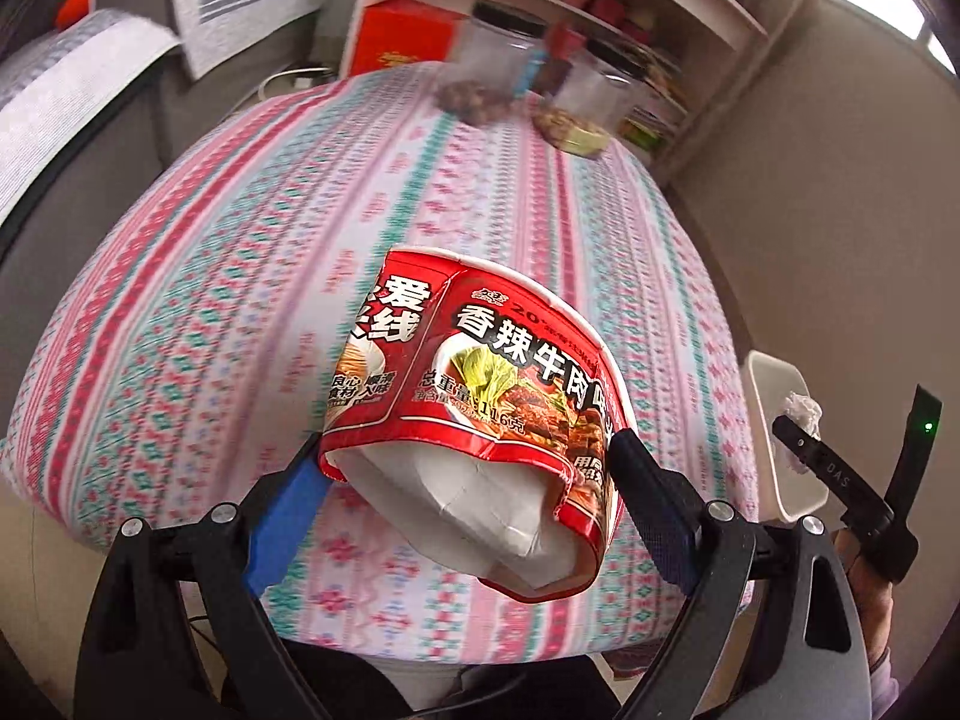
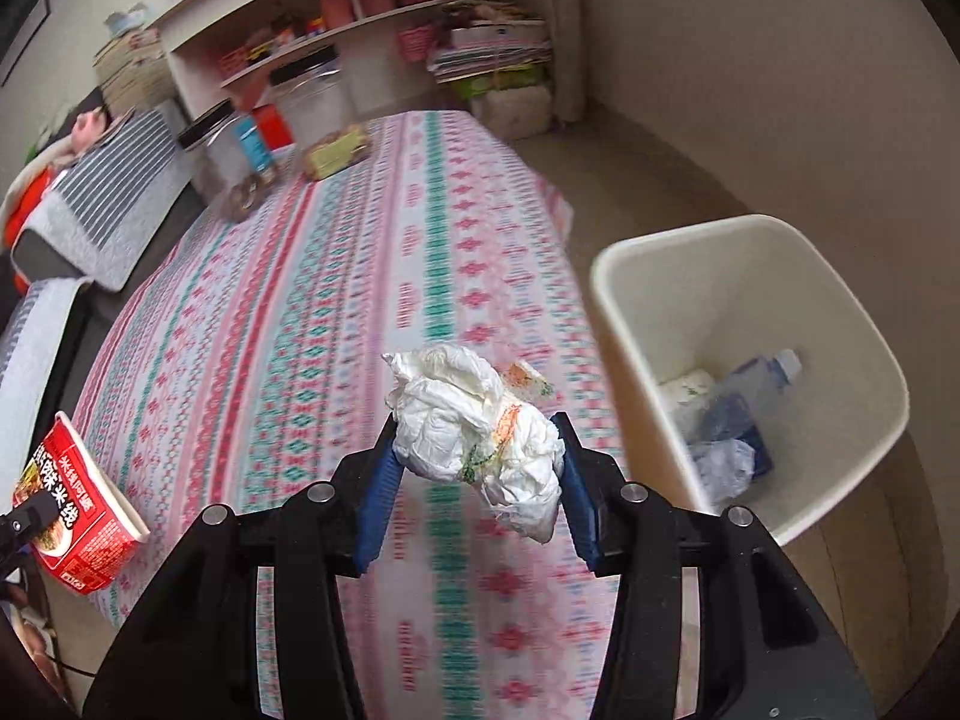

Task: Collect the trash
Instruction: 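Carry the crumpled tissue to the white bin and release it with the right tool, then move the red noodle cup over the white bin and open the left tool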

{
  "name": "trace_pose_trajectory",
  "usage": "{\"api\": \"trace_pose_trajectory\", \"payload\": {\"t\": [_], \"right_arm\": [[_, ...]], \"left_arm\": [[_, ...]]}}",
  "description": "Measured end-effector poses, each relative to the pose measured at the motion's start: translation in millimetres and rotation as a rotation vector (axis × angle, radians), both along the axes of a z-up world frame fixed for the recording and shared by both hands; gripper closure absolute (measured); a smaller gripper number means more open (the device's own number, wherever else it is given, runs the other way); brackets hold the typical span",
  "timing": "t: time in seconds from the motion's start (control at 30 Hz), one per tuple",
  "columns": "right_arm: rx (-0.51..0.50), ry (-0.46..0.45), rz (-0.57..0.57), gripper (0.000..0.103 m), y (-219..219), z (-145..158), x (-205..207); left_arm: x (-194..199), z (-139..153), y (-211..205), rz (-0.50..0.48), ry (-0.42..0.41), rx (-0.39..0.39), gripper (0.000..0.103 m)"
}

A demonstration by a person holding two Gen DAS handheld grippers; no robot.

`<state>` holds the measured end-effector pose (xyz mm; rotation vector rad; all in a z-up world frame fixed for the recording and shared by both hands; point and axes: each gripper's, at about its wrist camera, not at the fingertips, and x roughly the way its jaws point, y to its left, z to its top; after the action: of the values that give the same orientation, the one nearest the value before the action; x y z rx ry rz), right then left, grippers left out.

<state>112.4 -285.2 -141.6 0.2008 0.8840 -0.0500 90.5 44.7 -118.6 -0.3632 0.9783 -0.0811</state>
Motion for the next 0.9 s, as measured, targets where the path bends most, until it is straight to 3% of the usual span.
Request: {"api": "trace_pose_trajectory", "payload": {"t": [0.47, 0.7, 0.9], "right_arm": [[-0.066, -0.008, -0.245, 0.054, -132, 0, 14], [-0.065, -0.038, -0.364, 0.025, -181, 5, 8], [-0.067, -0.038, -0.449, 0.02, -209, -1, -20]], "left_arm": [[32, 13, -114, -0.201, -0.02, 0.049, 0.014], [59, 34, -201, -0.349, -0.071, 0.049, 0.014], [79, 40, -270, -0.455, -0.09, 0.039, 0.014]]}}
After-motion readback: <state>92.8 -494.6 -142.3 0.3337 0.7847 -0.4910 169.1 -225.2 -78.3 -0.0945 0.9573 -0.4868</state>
